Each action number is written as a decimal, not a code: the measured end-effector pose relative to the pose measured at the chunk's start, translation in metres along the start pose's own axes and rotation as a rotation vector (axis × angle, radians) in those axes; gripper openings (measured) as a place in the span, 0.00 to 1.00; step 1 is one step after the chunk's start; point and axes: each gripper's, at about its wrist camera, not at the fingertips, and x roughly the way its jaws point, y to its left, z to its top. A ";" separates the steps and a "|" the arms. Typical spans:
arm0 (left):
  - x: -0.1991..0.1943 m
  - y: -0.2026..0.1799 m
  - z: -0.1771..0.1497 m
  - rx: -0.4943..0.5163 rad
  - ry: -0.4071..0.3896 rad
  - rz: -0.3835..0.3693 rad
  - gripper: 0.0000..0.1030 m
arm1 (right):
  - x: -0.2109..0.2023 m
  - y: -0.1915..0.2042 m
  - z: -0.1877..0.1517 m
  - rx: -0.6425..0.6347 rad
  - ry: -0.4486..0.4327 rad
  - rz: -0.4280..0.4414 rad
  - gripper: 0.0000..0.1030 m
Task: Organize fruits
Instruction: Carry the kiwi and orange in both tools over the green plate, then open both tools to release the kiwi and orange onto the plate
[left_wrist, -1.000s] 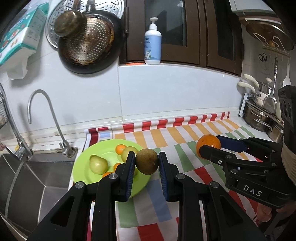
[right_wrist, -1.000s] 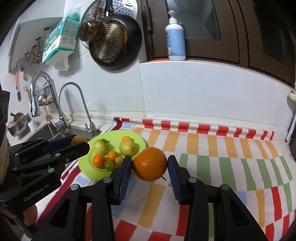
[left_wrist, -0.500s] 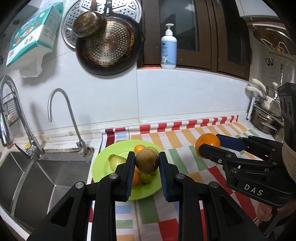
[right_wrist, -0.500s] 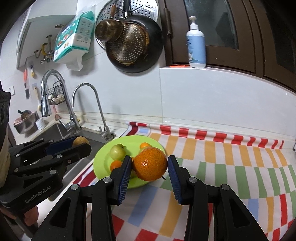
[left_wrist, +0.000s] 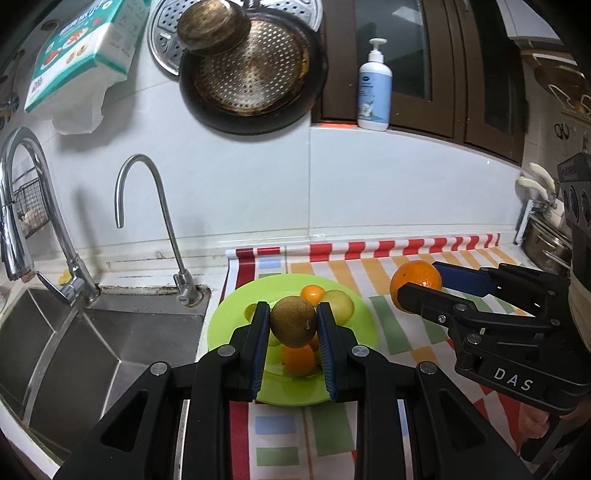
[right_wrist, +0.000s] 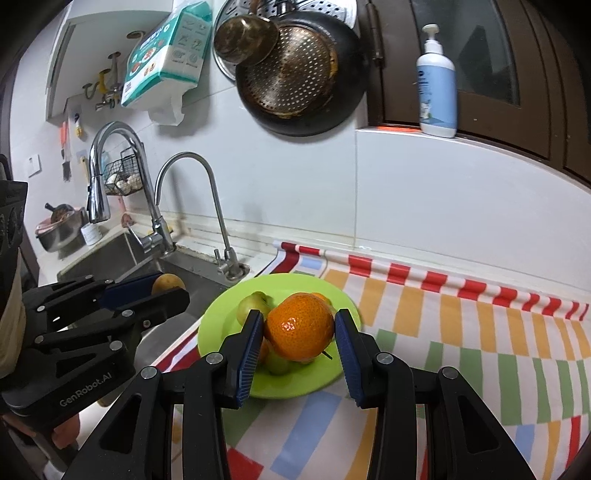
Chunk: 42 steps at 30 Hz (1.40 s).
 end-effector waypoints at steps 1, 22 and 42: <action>0.002 0.002 0.000 -0.002 0.003 0.003 0.25 | 0.003 0.000 0.001 -0.003 0.002 0.004 0.40; 0.074 0.033 -0.017 -0.058 0.146 0.021 0.25 | 0.098 0.006 0.009 -0.039 0.114 0.091 0.40; 0.101 0.039 -0.022 -0.066 0.177 0.005 0.31 | 0.145 0.001 0.010 -0.061 0.151 0.087 0.42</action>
